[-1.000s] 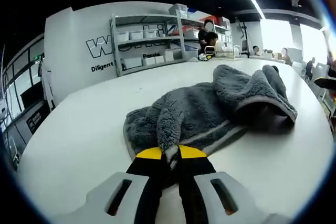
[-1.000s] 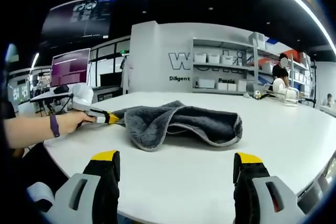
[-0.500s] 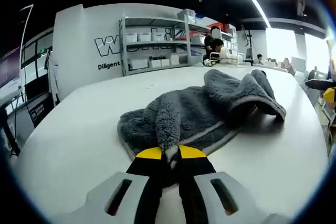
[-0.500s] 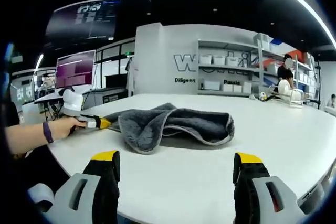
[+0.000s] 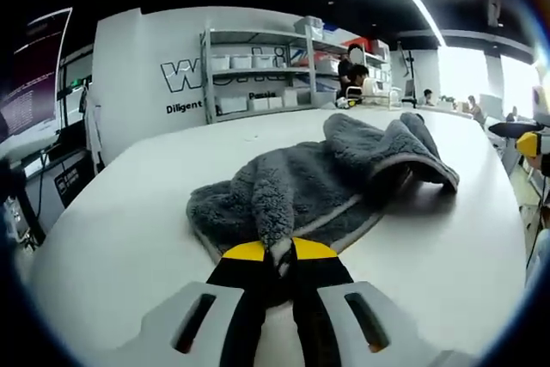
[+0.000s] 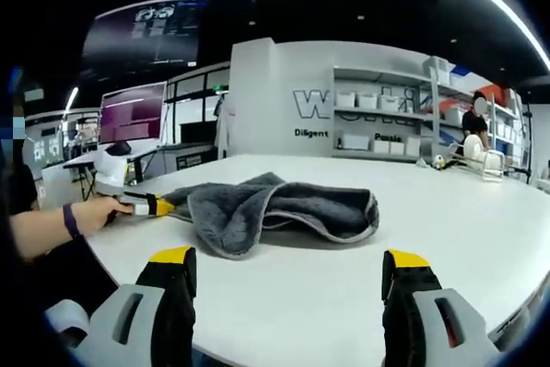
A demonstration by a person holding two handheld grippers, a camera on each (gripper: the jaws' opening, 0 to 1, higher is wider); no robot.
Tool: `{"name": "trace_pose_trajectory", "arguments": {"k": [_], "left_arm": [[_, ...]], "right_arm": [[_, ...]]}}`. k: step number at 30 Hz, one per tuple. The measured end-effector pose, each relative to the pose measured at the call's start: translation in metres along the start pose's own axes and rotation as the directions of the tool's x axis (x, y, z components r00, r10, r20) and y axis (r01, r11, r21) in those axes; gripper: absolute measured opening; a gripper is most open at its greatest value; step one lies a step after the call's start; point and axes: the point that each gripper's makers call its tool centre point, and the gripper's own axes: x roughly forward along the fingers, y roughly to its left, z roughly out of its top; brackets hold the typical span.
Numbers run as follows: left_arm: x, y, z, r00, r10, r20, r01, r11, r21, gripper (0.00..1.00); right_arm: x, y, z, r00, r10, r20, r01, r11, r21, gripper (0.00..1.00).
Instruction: Open the folded towel by lifting each exposed corner and separating the folded layers until the towel lies flat within the target outline without major curled edges
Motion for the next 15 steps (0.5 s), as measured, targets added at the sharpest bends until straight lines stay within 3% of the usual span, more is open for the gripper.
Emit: {"name": "trace_pose_trajectory", "arguments": {"k": [15], "left_arm": [[-0.014,-0.002,-0.004,1.0,0.008,0.02,-0.007,0.998,-0.064,0.15]], "right_arm": [[0.018,0.021,-0.001,0.997,0.071,-0.02,-0.071,0.997,-0.002,0.91]]}}
